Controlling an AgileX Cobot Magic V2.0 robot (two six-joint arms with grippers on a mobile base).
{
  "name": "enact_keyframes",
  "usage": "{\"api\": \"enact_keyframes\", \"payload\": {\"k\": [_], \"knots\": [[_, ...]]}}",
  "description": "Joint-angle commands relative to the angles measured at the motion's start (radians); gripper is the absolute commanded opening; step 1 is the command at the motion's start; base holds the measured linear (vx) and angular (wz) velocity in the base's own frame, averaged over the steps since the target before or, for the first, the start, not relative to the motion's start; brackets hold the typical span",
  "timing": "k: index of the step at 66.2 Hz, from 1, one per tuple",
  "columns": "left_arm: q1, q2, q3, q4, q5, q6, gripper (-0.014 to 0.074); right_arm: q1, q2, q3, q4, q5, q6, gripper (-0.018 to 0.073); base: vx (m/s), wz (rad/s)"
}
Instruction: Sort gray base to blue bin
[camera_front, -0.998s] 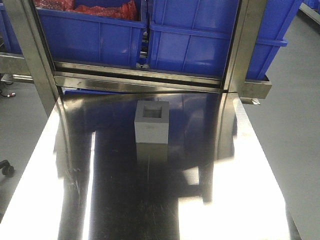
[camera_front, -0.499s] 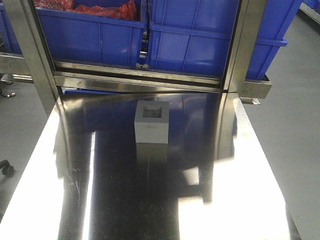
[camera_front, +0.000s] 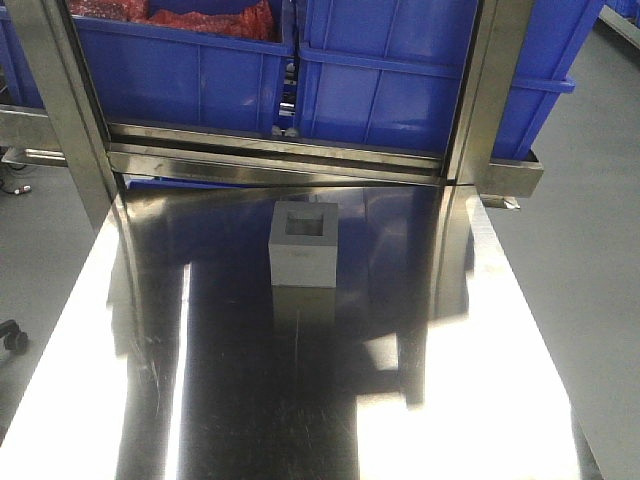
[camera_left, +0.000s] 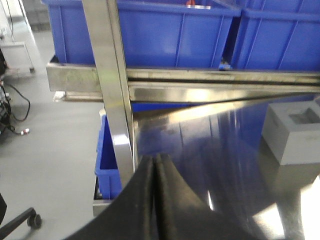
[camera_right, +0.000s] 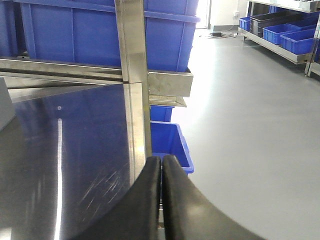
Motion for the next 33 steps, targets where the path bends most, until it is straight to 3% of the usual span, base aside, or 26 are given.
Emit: {"api": "enact_keyframes", "payload": {"k": [1, 7, 15, 27, 33], "knots": [[0.001, 0.035, -0.041, -0.011, -0.073, -0.001, -0.0003, -0.002, 0.018, 0.002, -0.004, -0.072, -0.012, -0.0005, 0.0, 0.0], [0.001, 0.036, -0.041, -0.011, -0.072, -0.001, 0.0022, -0.002, 0.018, 0.002, -0.004, -0.072, -0.012, -0.0005, 0.0, 0.0], [0.001, 0.036, -0.041, -0.011, -0.072, -0.001, 0.0147, -0.002, 0.018, 0.002, -0.004, -0.072, -0.012, -0.0005, 0.0, 0.0], [0.001, 0.036, -0.041, -0.011, -0.072, -0.001, 0.0542, -0.002, 0.018, 0.002, -0.004, -0.072, -0.012, -0.0005, 0.0, 0.0], [0.001, 0.036, -0.041, -0.011, -0.072, -0.001, 0.0695, -0.002, 0.018, 0.002, -0.004, -0.072, -0.012, -0.0005, 0.0, 0.0]]}}
